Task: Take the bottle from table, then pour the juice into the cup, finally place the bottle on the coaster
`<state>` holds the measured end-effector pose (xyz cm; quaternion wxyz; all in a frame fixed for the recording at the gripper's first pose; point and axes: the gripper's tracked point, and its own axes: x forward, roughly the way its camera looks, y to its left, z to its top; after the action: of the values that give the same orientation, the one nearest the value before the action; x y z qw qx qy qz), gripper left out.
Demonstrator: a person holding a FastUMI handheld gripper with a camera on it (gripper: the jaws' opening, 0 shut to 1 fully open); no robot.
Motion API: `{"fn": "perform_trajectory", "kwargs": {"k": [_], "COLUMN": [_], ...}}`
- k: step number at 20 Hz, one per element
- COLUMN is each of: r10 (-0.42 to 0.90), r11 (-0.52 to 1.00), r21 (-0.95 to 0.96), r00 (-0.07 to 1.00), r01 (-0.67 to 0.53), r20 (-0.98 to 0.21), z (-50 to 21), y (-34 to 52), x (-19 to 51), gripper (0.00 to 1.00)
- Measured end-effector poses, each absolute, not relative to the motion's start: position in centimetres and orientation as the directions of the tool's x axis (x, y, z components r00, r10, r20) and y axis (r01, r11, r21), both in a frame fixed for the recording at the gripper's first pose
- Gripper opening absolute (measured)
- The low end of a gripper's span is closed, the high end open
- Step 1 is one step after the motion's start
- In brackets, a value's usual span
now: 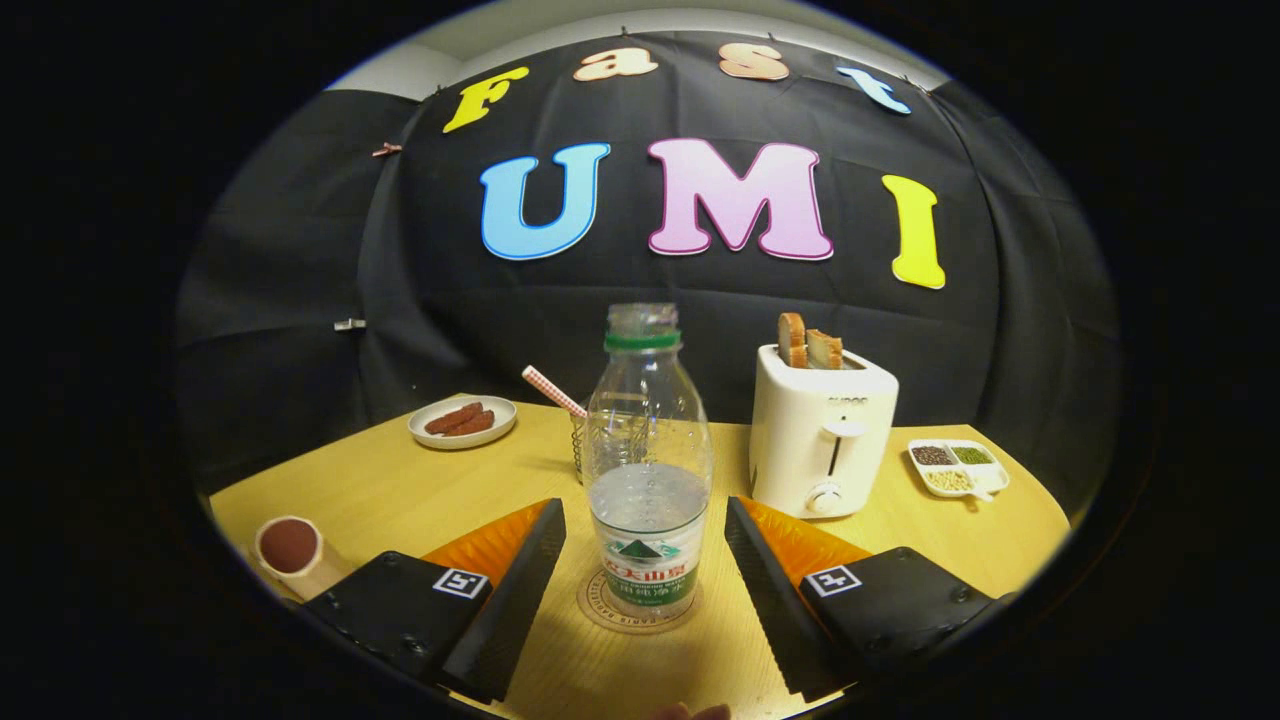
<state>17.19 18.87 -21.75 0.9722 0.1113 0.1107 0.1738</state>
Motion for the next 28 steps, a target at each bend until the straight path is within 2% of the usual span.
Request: {"fn": "perform_trajectory", "kwargs": {"k": [7, 16, 23, 28], "r10": [0.353, 0.349, 0.316, 0.282], "r11": [0.922, 0.929, 0.948, 0.957], "r21": [0.229, 0.152, 0.062, 0.088], "r00": [0.923, 0.936, 0.948, 0.958], "r01": [-0.313, -0.338, -0.313, -0.277], "r20": [-0.156, -0.053, -0.039, -0.049], "z": [-14.0, -2.8, 0.2, 0.5], "y": [14.7, 11.2, 9.0, 7.5], "x": [10.7, 5.9, 2.8, 1.1], "gripper": [0.98, 0.97, 0.98, 0.98]}}
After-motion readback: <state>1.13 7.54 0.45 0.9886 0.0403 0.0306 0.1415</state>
